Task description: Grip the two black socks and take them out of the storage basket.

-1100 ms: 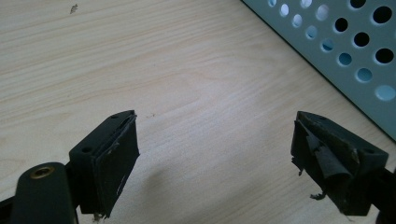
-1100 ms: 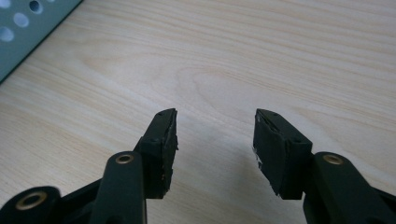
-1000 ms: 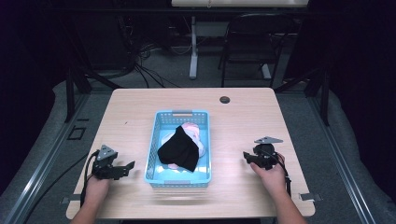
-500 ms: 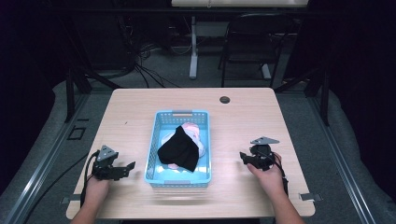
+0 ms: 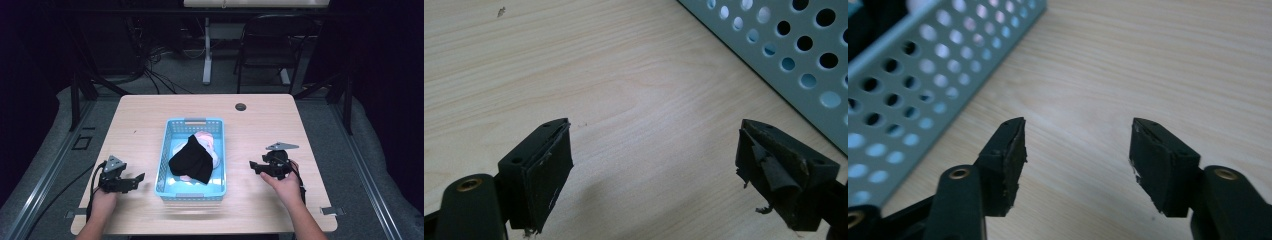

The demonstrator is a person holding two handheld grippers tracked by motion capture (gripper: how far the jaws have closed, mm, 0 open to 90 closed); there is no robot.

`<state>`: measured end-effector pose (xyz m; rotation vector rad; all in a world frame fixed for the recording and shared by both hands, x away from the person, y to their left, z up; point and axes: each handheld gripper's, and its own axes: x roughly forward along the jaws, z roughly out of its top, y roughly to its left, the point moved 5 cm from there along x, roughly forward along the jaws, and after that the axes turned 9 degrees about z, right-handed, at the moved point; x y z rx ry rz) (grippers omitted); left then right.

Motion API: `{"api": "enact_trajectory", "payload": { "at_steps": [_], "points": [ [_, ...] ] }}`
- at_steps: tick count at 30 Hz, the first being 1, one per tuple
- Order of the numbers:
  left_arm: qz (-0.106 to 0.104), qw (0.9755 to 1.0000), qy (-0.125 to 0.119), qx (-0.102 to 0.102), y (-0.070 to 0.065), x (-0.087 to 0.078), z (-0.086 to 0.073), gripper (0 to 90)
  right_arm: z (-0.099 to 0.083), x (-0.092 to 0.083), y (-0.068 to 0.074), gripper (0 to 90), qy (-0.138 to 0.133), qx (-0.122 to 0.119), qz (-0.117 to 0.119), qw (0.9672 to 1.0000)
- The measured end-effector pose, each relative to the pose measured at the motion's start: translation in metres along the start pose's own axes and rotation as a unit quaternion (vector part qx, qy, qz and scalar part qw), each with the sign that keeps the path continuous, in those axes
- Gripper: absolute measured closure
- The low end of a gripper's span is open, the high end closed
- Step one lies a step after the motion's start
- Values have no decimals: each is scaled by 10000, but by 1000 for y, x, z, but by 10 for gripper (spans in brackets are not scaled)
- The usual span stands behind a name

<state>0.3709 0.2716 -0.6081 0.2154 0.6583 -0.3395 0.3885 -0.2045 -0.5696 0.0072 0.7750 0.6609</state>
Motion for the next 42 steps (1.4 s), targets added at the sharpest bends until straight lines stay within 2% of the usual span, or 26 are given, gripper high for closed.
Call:
{"api": "enact_trajectory", "payload": {
  "at_steps": [2,4,5,11,14,16,19,23,28,31,35,38,39,42],
  "points": [
    [2,10000,4,10,0,0,0,151,8,-1,7,315,-7,-107,17,9999],
    [8,10000,3,12,0,-1,0,151,16,-1,12,308,-46,-262,-35,9996],
    [8,10000,5,10,0,-1,0,151,20,-1,16,307,-69,-246,-18,9997],
    [3,10000,-5,19,0,-1,0,151,49,5,32,401,-69,-509,67,9987],
    [1,10000,-5,23,0,-1,0,151,57,7,36,426,-109,-563,105,9983],
    [1,10000,-7,6,0,-1,0,151,70,10,43,469,-214,-661,190,9974],
    [-8,10000,0,27,0,-1,0,151,80,15,47,465,-184,-731,127,9971],
    [-10,10000,-13,26,0,-1,0,151,93,19,56,483,-175,-827,217,9962],
    [-4,10000,-14,24,0,-1,0,151,109,26,72,501,-144,-1037,403,9937],
    [-15,10000,-30,1,-1,-1,0,151,117,34,84,509,-116,-1286,498,9904],
    [-23,10000,-37,2,-1,-1,0,151,124,50,99,525,101,-1483,594,9871],
    [-27,10000,-45,-12,-1,-2,1,151,126,58,103,553,188,-1474,648,9868],
    [-40,10000,-28,-1,0,-2,1,151,128,67,107,597,306,-1451,697,9865],
    [-41,10000,-44,6,0,-2,1,151,128,77,110,623,491,-1444,724,9856]
  ]
}}
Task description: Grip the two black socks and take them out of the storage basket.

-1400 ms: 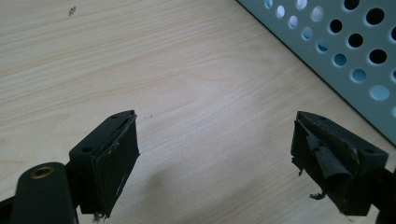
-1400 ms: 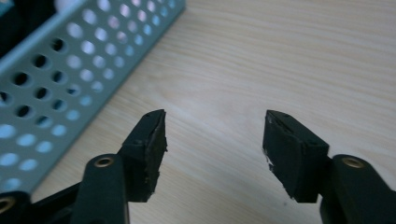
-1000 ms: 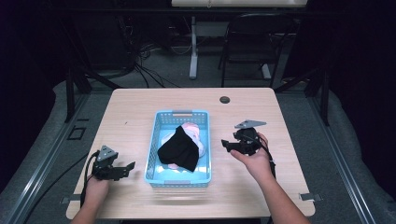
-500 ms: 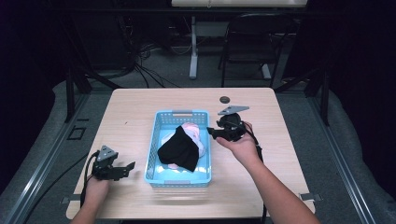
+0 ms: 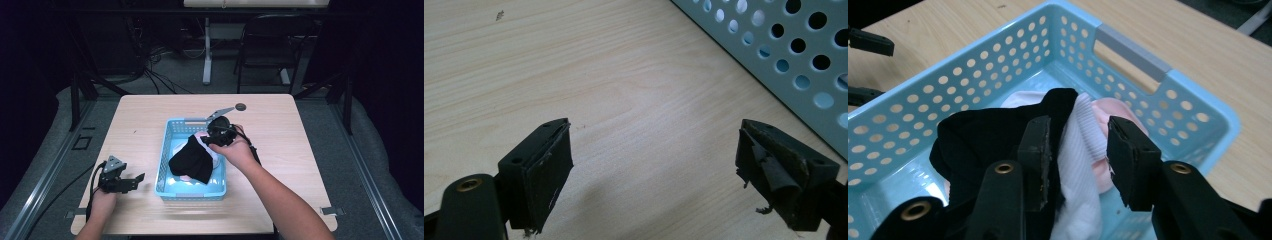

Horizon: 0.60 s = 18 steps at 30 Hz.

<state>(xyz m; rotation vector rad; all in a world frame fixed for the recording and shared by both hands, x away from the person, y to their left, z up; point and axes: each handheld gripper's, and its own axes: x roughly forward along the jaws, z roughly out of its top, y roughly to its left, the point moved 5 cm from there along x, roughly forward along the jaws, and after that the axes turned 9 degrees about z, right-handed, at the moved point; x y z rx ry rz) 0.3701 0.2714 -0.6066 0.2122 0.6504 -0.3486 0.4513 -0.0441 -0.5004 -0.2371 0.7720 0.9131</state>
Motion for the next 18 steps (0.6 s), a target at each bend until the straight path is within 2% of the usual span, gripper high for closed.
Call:
{"api": "enact_trajectory", "payload": {
  "at_steps": [8,15,18],
  "points": [
    [-9,10000,-25,2,0,0,1,151,-3,27,5,639,321,12,111,9994],
    [-10,10000,-40,-3,0,0,1,151,-7,38,5,714,513,93,204,9984],
    [-3,10000,-31,1,0,0,1,151,-9,43,7,724,503,125,215,9984]
  ]
}}
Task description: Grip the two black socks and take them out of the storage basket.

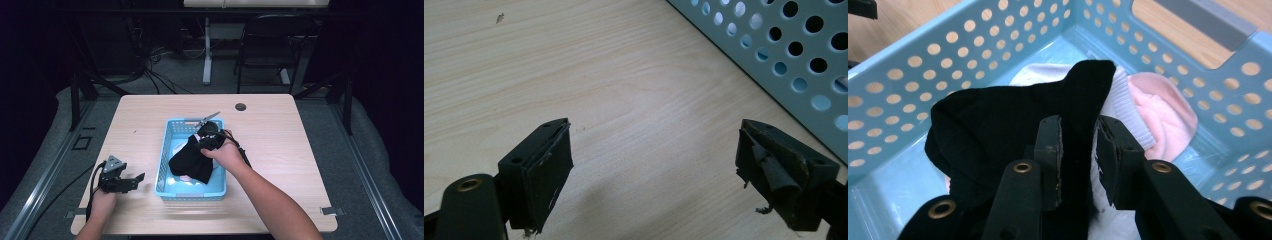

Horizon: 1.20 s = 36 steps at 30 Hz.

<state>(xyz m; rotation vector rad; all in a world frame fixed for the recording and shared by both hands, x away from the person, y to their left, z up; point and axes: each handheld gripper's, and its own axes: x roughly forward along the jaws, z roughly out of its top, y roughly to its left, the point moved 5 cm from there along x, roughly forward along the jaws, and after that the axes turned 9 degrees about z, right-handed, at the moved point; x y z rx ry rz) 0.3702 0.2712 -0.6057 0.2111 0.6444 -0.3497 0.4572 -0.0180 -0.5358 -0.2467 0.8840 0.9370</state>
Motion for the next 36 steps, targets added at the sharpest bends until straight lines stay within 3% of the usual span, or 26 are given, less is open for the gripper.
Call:
{"api": "enact_trajectory", "payload": {
  "at_steps": [4,15,20,21,23,24,26,27,36],
  "points": [
    [-10,10000,0,14,0,0,0,151,-1,-1,2,849,18,-80,41,10000],
    [-6,10000,18,17,0,0,0,151,8,-20,18,870,-237,-265,262,9990],
    [-6,10000,14,16,0,0,0,151,20,-38,28,871,-387,-433,316,9978],
    [3,10000,21,15,0,1,0,151,27,-50,33,871,-513,-522,317,9968],
    [-5,10000,23,11,0,1,0,151,30,-55,35,872,-566,-550,310,9964],
    [-5,10000,23,7,0,1,0,151,38,-68,39,871,-713,-643,274,9950],
    [3,10000,30,10,0,0,0,151,41,-73,41,871,-756,-685,253,9945],
    [-3,10000,25,7,0,0,0,151,46,-84,43,872,-852,-721,254,9934],
    [-2,10000,36,-21,0,0,-1,151,50,-110,46,871,-1053,-814,208,9909]
  ]
}}
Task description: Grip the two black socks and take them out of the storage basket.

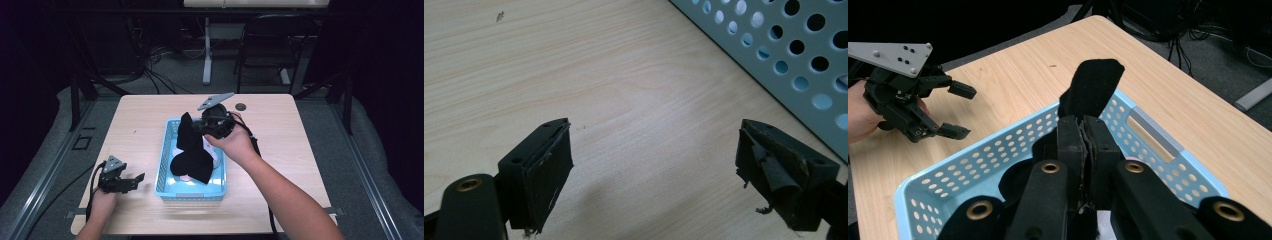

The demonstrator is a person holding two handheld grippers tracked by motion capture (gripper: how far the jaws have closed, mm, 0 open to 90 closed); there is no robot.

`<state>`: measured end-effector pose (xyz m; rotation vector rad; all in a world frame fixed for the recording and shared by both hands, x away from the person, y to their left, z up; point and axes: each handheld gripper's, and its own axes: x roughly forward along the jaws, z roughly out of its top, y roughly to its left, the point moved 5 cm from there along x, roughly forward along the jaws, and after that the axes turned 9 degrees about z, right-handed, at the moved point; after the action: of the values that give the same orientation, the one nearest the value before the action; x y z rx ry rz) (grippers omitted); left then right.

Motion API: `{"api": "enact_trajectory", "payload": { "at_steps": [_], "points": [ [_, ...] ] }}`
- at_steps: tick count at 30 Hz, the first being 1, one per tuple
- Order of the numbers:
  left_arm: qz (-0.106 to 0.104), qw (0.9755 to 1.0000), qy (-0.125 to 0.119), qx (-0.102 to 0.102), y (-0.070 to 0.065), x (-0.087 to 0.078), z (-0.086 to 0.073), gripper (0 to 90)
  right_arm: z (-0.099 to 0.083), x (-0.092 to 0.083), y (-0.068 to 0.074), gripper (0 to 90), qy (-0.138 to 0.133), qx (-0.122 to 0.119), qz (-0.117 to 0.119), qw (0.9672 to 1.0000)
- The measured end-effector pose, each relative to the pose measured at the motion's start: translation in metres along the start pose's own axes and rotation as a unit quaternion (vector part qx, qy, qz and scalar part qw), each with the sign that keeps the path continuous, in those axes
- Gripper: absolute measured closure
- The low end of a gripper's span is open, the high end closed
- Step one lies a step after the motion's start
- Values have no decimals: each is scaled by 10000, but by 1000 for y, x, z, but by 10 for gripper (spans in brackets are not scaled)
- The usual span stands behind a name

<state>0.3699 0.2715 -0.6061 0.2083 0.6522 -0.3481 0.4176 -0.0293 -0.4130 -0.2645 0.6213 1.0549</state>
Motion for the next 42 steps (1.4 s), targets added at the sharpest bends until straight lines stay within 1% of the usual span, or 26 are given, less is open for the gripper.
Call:
{"api": "enact_trajectory", "payload": {
  "at_steps": [3,4,5,9,10,11,16,17,18,22,23,25,27,29,30,34,35,36,37,39,40,41,42],
  "points": [
    [-3,10000,-6,12,0,0,0,151,-2,-9,-3,871,-14,24,-53,10000],
    [-3,10000,-6,12,0,0,0,151,-2,-9,-3,871,-14,24,-53,10000],
    [1,10000,3,2,0,0,0,151,-4,-17,-6,871,-6,40,-83,10000],
    [11,10000,-16,0,0,0,0,151,-9,-31,-13,871,-79,96,-178,9998],
    [11,10000,-16,0,0,0,0,151,-9,-31,-13,871,-79,96,-178,9998],
    [5,10000,6,8,0,0,0,151,-12,-41,-17,871,-83,107,-256,9996],
    [13,10000,1,4,0,0,0,151,-21,-67,-27,871,-190,216,-441,9986],
    [13,10000,1,4,0,0,0,151,-21,-67,-27,871,-190,216,-441,9986],
    [15,10000,-1,3,0,0,0,151,-27,-79,-32,871,-225,278,-535,9979],
    [23,10000,17,20,0,1,-1,151,-38,-94,-37,871,-200,340,-662,9970],
    [23,10000,17,20,0,1,-1,151,-38,-94,-37,871,-200,340,-662,9970],
    [25,10000,25,19,-1,1,-1,151,-47,-102,-40,871,-167,382,-760,9962],
    [38,10000,31,44,-1,1,-1,151,-51,-105,-41,871,-152,392,-800,9959],
    [36,10000,37,45,-1,1,-1,151,-54,-108,-42,871,-238,436,-799,9956],
    [35,10000,36,48,-1,1,-1,151,-55,-109,-43,871,-235,437,-807,9955],
    [41,10000,47,67,0,1,-1,151,-60,-110,-43,871,-245,480,-813,9952],
    [43,10000,46,57,0,1,-1,151,-65,-110,-43,871,-252,484,-842,9950],
    [36,10000,27,33,0,1,-1,151,-65,-110,-43,871,-252,484,-842,9950],
    [42,10000,56,57,1,0,-1,151,-72,-108,-43,871,-277,546,-843,9946],
    [56,10000,18,42,1,1,-1,151,-78,-106,-44,870,-277,570,-881,9941],
    [56,10000,18,42,1,1,-1,151,-78,-106,-44,870,-277,570,-881,9941],
    [47,10000,23,44,0,0,-1,151,-87,-104,-45,870,-233,582,-937,9936],
    [47,10000,23,44,0,0,-1,151,-87,-104,-45,870,-233,582,-937,9936]
  ]
}}
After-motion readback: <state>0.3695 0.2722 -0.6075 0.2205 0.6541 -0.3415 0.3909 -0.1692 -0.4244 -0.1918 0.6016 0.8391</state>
